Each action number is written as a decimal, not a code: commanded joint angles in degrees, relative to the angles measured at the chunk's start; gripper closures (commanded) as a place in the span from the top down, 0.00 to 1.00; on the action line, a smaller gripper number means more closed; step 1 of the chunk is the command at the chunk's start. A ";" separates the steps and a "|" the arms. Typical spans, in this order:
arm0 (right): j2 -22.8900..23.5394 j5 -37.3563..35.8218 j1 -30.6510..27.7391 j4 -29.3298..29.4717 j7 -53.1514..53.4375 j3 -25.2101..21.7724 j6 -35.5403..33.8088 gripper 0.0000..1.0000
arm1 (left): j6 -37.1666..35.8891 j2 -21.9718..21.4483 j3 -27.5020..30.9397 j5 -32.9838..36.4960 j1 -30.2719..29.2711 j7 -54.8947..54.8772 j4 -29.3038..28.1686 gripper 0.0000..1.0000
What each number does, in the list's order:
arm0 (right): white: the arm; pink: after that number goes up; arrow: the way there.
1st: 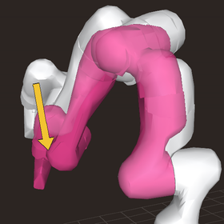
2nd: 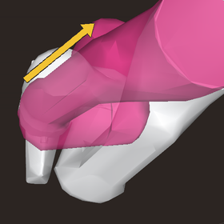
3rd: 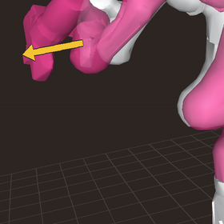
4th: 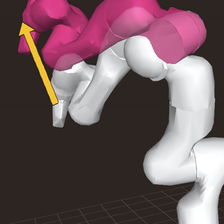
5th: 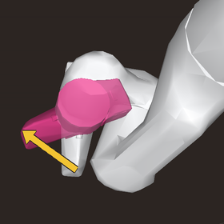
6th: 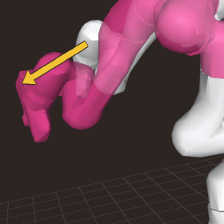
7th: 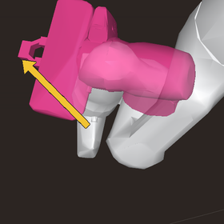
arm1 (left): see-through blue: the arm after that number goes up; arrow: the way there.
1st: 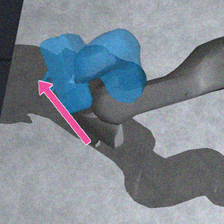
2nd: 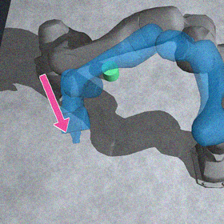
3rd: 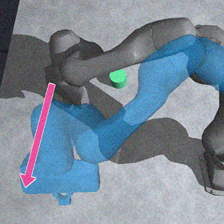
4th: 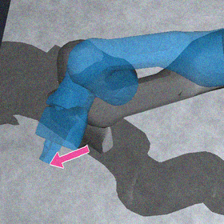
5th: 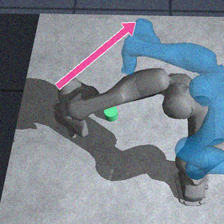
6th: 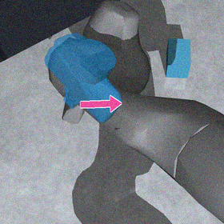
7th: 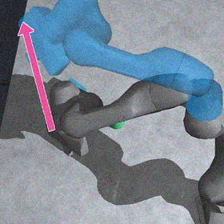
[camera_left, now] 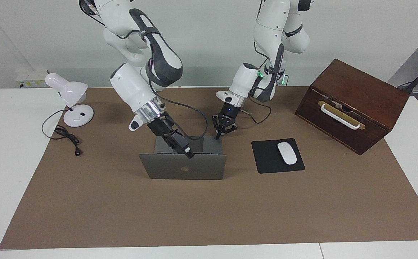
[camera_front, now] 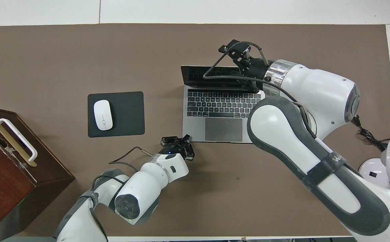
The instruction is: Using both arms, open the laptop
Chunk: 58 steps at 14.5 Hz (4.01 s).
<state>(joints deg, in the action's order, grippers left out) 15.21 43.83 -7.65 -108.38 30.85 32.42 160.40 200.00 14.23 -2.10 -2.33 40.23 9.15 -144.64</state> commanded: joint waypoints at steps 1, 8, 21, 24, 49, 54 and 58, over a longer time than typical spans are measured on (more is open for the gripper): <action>-5.00 -1.81 -0.96 -2.26 -0.70 -1.04 -8.84 1.00 | 0.83 3.44 0.87 0.84 0.55 -0.45 1.73 0.00; -10.46 -22.26 -1.67 1.06 -1.14 -6.75 -36.71 1.00 | 0.83 3.09 0.79 0.31 0.20 0.42 2.61 0.00; -13.10 -38.90 -0.18 15.56 -30.23 -21.78 -68.02 1.00 | -17.78 -11.75 0.87 0.22 -1.02 5.00 2.70 0.00; -13.98 -40.14 2.45 15.75 -30.32 -24.05 -69.96 1.00 | -26.48 -15.19 1.05 0.22 -1.29 5.00 4.71 0.00; -16.00 -40.14 4.57 15.84 -34.19 -31.97 -72.07 1.00 | -95.76 -31.54 0.96 2.15 -24.05 -13.29 29.68 1.00; -14.33 -40.31 4.57 20.23 -34.37 -32.94 -75.41 1.00 | -101.13 -32.07 1.05 2.15 -28.80 -13.29 31.70 1.00; -14.33 -40.40 4.66 20.06 -34.37 -33.56 -75.68 1.00 | -101.13 -32.60 1.13 2.15 -36.44 -12.67 31.88 1.00</action>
<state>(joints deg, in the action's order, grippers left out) -0.13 4.81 -2.68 -89.82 -1.94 -1.29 85.89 100.40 -17.60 -0.45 -1.15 7.17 -3.48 -113.38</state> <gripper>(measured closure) 0.000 0.000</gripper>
